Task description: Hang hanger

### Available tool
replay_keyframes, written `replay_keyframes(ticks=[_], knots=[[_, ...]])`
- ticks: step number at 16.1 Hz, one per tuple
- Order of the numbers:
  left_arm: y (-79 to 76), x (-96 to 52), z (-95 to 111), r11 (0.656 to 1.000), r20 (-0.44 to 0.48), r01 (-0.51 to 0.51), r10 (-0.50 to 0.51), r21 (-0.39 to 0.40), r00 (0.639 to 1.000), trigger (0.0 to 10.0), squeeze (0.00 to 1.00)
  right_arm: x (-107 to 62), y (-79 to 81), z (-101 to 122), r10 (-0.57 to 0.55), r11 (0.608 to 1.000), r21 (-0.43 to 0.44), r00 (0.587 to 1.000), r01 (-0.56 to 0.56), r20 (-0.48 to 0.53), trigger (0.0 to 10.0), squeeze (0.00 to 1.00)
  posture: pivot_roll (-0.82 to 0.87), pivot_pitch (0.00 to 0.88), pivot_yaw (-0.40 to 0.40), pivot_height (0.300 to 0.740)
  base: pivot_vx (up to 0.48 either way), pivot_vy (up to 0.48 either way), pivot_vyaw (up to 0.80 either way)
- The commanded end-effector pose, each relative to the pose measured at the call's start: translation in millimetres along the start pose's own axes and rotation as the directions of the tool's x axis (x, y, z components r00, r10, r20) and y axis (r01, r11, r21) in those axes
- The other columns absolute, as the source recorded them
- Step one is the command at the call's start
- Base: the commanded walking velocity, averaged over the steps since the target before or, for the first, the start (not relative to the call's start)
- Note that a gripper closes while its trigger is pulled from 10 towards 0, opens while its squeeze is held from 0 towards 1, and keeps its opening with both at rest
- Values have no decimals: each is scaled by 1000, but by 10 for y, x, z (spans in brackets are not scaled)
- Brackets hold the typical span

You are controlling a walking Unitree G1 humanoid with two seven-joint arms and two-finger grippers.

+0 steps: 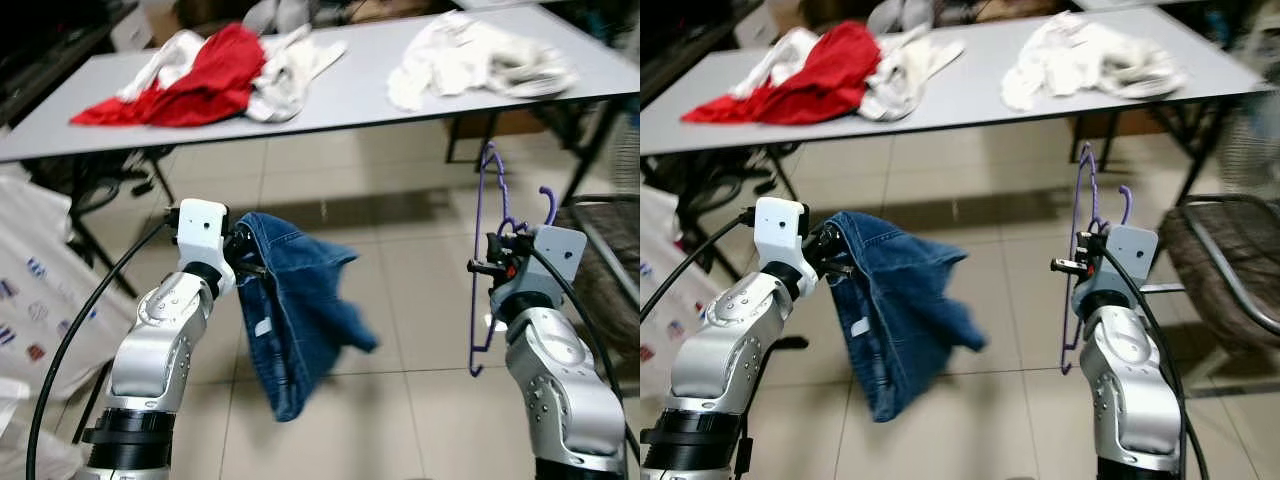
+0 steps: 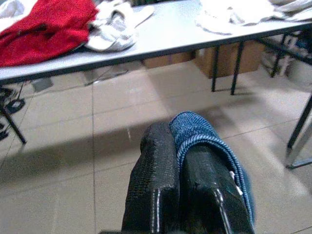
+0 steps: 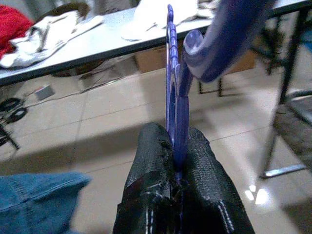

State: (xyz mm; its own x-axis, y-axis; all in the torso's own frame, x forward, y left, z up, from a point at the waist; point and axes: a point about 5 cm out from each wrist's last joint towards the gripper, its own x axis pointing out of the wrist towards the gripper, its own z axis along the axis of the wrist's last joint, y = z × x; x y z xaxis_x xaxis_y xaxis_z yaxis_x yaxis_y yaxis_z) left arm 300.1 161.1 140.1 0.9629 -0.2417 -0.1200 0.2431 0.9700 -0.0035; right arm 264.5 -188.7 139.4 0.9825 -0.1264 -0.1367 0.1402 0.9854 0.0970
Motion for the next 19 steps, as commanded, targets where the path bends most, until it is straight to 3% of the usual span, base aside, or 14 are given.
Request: replay_keyframes(ticks=[1,7,9,10,15,16,17,19], knots=[[51,6,81,1000,37,-15,15,12,999,10000,0,12,62,90,39,999,10,999,-39,31,10000,0,-232,0,133,740,315,0,0],[49,-1,61,1000,34,-25,24,11,999,10000,0,18,121,84,83,996,21,997,-83,10,10000,0,-232,0,122,740,309,0,0],[50,-1,60,1000,34,-27,26,12,999,10000,0,49,121,14,65,997,-43,998,-66,-26,10000,0,-232,0,122,740,294,0,0],[49,0,60,1000,34,-26,26,13,999,10000,0,45,148,20,86,996,-14,996,-86,-13,10000,0,-232,0,122,740,289,0,0],[54,3,64,1000,35,-26,26,17,999,10000,0,73,102,87,-21,1000,4,998,21,61,10000,0,-229,0,123,740,286,0,0],[54,2,64,1000,36,-26,26,16,999,10000,0,80,97,104,-25,998,60,996,20,87,10000,0,-229,0,123,740,281,0,0],[51,3,63,1000,36,-26,26,16,999,10000,0,81,118,102,-17,986,169,996,2,83,10000,0,-224,0,115,740,277,0,0],[43,3,59,1000,36,-26,26,14,999,10000,0,80,104,74,-94,969,235,992,71,87,10000,0,-222,0,112,740,272,0,0]])
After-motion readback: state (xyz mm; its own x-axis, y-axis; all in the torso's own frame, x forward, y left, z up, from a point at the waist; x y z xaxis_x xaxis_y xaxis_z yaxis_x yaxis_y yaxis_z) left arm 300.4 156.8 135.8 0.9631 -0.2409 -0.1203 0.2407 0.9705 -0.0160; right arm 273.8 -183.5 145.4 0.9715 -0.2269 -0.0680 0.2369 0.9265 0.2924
